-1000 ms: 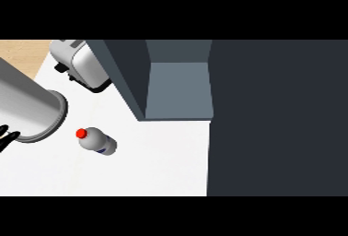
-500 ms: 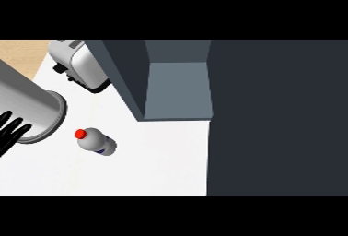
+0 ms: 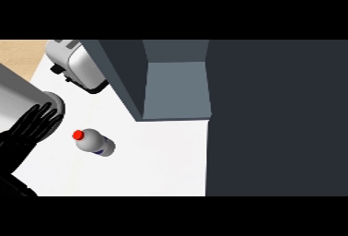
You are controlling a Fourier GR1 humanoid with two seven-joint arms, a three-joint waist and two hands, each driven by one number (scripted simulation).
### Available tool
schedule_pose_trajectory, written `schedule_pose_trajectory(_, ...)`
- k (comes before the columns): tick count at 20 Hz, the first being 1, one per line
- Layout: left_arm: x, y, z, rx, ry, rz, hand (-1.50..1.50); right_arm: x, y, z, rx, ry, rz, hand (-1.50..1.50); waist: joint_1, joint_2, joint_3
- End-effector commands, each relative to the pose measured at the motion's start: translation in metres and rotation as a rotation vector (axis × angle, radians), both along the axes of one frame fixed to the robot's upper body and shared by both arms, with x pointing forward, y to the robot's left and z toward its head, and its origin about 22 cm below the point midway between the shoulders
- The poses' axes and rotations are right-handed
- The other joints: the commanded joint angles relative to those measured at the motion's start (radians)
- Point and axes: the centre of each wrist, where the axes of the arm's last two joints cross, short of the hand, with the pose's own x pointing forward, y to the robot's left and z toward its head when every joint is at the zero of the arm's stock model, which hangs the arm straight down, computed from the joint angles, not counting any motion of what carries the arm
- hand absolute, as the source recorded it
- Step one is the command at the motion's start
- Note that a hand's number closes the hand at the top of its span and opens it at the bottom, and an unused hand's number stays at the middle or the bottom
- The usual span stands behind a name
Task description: Pick up the bottled water, place it into the cabinet and close the cabinet
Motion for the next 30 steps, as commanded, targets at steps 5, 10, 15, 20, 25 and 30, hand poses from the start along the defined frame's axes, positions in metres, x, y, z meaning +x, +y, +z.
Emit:
schedule_pose_trajectory(5, 0.017, -0.025, -0.048, -0.012, 0.007, -0.015, -1.50, -0.023, -0.005, 0.033, -0.023, -0.048, -0.001, -1.50, -0.002, 0.002, -0.001)
schedule_pose_trajectory(10, 0.030, -0.030, -0.073, -0.028, 0.027, 0.041, -1.50, -0.020, 0.002, 0.025, -0.012, -0.063, 0.002, -1.50, -0.009, 0.007, -0.002)
schedule_pose_trajectory(15, 0.025, -0.038, -0.098, -0.004, 0.033, 0.067, -1.50, -0.030, -0.001, 0.023, -0.025, -0.044, 0.026, -1.50, -0.018, 0.007, -0.003)
schedule_pose_trajectory(20, 0.020, -0.044, -0.111, -0.087, 0.085, -0.027, -1.50, -0.034, 0.002, 0.020, -0.002, -0.046, 0.045, -1.50, -0.028, 0.007, -0.004)
schedule_pose_trajectory(25, 0.011, -0.058, -0.130, -0.117, 0.150, -0.093, -1.50, -0.033, 0.000, 0.012, -0.012, -0.045, 0.024, -1.50, -0.019, 0.007, -0.003)
schedule_pose_trajectory(30, 0.023, -0.071, -0.134, -0.164, 0.140, -0.035, -1.50, -0.039, -0.002, 0.016, -0.009, -0.044, 0.040, -1.50, -0.037, 0.012, -0.006)
